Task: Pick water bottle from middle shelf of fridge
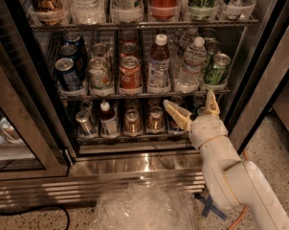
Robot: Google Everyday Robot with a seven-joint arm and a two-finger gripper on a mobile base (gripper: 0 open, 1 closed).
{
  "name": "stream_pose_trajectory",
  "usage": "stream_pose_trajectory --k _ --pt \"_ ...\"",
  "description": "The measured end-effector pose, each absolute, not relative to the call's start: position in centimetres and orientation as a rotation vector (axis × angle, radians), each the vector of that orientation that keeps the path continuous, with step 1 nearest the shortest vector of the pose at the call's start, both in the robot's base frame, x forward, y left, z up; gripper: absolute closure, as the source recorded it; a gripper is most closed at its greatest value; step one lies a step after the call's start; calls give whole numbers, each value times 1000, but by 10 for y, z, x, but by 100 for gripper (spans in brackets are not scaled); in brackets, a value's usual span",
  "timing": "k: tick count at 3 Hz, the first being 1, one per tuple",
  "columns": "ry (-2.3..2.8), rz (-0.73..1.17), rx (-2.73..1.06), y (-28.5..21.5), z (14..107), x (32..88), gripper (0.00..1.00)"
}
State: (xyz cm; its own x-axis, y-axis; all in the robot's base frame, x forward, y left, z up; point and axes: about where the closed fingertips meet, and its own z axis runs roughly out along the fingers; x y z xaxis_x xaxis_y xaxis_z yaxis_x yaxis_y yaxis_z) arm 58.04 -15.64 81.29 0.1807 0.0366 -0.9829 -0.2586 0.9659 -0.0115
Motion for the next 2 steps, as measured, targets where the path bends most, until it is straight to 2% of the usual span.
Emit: stream_pose_trajectory --k 1,2 --pt "1376 210 -191 -156 813 580 32" --pt "1376 210 -191 -156 813 580 25"
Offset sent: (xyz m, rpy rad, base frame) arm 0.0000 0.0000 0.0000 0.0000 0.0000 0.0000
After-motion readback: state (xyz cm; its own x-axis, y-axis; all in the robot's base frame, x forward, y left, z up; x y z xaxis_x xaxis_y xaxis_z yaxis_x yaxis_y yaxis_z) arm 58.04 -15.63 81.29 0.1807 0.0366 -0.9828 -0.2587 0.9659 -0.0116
